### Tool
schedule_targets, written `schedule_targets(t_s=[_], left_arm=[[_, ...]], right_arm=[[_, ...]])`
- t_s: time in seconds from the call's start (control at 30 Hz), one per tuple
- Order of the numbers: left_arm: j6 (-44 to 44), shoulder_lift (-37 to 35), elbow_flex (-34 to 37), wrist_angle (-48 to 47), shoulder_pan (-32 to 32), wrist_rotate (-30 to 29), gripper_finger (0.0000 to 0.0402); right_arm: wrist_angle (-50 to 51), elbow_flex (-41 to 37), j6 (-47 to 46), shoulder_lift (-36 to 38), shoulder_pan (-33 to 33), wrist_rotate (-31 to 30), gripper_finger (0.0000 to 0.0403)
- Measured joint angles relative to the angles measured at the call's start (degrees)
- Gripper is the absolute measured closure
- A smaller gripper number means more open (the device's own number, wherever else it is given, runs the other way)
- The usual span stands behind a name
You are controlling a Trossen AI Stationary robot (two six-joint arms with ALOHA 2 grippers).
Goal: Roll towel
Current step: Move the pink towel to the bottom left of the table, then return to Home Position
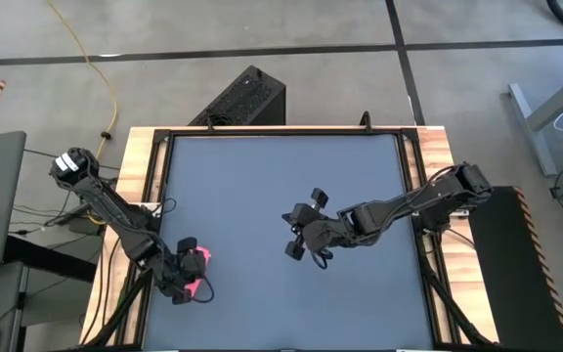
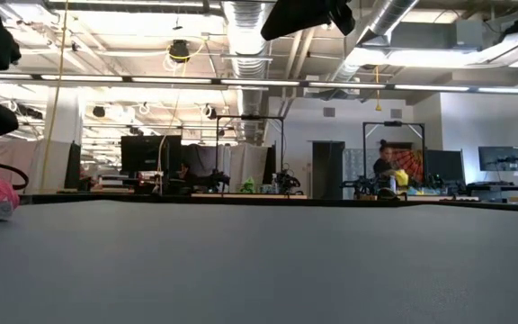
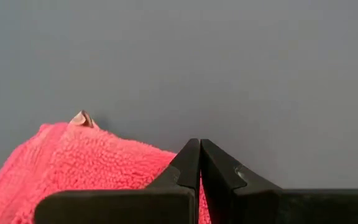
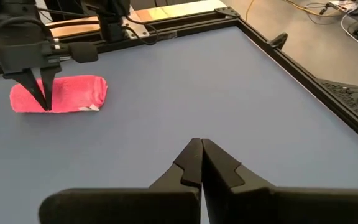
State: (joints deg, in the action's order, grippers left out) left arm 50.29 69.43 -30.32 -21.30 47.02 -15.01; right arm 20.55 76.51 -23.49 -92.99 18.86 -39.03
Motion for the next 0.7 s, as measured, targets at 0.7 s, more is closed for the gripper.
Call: schedule_targets(t_s=[0.7], left_arm=[[-12.64,-0.04,-2.81,-0.24,-6.51,1.11,0.0401]], right_arm=[[0.00,0.00,0.15,0.00,-0.64,0.17,0.0377]])
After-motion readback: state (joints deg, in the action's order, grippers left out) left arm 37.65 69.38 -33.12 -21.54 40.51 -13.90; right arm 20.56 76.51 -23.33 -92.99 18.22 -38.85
